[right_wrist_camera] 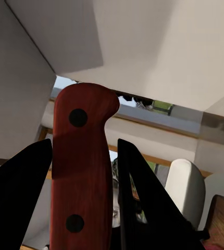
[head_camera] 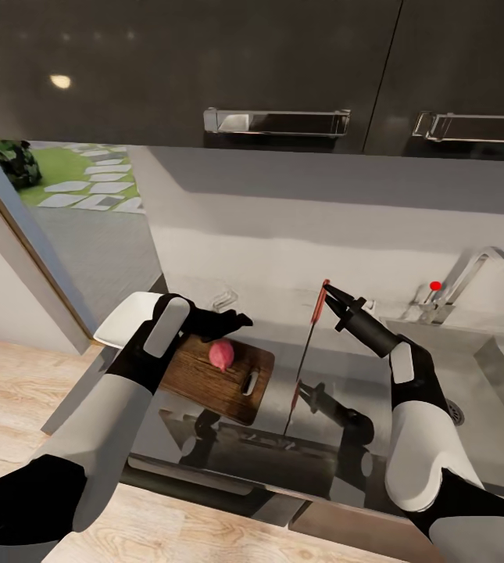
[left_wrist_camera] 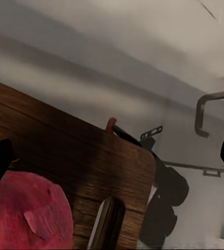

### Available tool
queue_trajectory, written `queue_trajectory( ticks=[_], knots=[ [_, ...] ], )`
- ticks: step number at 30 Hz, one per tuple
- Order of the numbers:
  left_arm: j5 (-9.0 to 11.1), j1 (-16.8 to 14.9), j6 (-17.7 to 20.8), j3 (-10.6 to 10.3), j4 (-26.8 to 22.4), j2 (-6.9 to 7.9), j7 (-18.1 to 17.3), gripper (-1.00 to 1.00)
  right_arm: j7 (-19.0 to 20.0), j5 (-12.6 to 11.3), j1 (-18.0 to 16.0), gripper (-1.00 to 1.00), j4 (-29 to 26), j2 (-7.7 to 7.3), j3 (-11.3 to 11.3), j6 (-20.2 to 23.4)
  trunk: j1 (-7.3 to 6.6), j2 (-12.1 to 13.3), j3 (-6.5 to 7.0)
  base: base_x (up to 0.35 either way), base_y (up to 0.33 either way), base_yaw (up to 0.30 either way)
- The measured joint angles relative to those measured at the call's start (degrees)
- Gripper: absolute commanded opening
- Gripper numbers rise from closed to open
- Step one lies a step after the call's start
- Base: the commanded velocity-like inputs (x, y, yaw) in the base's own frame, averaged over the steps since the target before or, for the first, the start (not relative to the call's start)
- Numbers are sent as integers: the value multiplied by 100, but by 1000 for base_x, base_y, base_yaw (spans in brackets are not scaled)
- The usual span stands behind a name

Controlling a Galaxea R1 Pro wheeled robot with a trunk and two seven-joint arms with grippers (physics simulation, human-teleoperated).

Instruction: In the kitchen, take the Vidalia onion out of the sink, dice it on the chopping board with the paring knife, put the diced onion into the bowl on the countertop, then place both the paring knife and the chopping board into the sink.

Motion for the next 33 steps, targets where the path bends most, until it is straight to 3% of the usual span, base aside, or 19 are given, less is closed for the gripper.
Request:
queue_trajectory(
  ticks=[10,13,15,17,19,22,26,29,31,33],
  knots=[
    [23,0,99,-1,13,0,1,100,-4,5,-17,-100,10,22,0,-6,0,0,0,0,0,0],
    [38,0,106,5,12,3,4,100,-76,9,-38,-100,22,61,6,-8,0,0,0,0,0,0],
    [44,-1,108,12,-21,11,2,100,-352,7,-73,-100,153,175,15,0,0,0,0,0,0,0],
    [51,1,110,20,-54,20,1,100,-578,-194,-109,-100,314,294,16,6,0,0,0,0,0,0],
    [64,5,115,77,-87,24,1,100,-680,-715,-135,-100,484,390,20,-9,0,0,0,0,0,0],
    [74,2,117,143,-107,50,6,100,-743,-1234,-149,-100,592,420,24,-165,0,0,0,0,0,0],
    [65,-6,102,181,-290,154,48,100,-749,-1484,-104,-100,648,420,17,-724,0,0,0,0,0,0],
    [53,-8,81,188,-437,181,63,100,-756,-1524,-77,-100,727,420,15,-839,0,0,0,0,0,0],
    [52,-2,63,226,-659,190,80,100,-757,-1536,-99,-100,1283,420,19,-883,0,0,0,0,0,0],
    [55,22,60,417,-854,193,86,100,-761,-1786,-126,-100,1764,421,14,-904,0,0,0,0,0,0]
  ],
)
